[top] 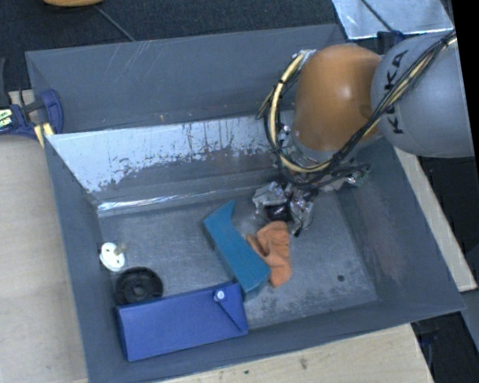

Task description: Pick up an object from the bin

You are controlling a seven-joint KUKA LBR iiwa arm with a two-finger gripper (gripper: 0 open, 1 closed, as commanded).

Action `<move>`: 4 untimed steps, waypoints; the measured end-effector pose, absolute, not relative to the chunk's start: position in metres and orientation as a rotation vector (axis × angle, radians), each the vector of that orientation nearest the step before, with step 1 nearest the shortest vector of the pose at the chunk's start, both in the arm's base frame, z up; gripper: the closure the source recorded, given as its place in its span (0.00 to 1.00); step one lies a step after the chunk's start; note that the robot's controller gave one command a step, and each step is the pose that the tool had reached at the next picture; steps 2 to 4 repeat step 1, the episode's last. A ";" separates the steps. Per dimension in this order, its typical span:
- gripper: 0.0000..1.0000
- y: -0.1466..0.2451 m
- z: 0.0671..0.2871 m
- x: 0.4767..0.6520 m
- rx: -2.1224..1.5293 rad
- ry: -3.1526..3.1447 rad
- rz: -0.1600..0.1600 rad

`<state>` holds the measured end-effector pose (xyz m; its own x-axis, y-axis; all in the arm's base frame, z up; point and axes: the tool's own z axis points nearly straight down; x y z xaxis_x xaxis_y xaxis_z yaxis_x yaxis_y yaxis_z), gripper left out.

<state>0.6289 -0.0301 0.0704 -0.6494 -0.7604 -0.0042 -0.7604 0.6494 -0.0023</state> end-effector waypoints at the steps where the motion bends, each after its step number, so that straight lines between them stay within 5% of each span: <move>1: 1.00 -0.030 0.151 0.631 -1.309 2.848 -0.004; 4: 1.00 -0.030 0.151 0.631 -1.309 2.848 -0.004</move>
Offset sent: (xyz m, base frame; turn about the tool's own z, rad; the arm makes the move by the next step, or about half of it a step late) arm -0.0001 0.0000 0.0423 0.0000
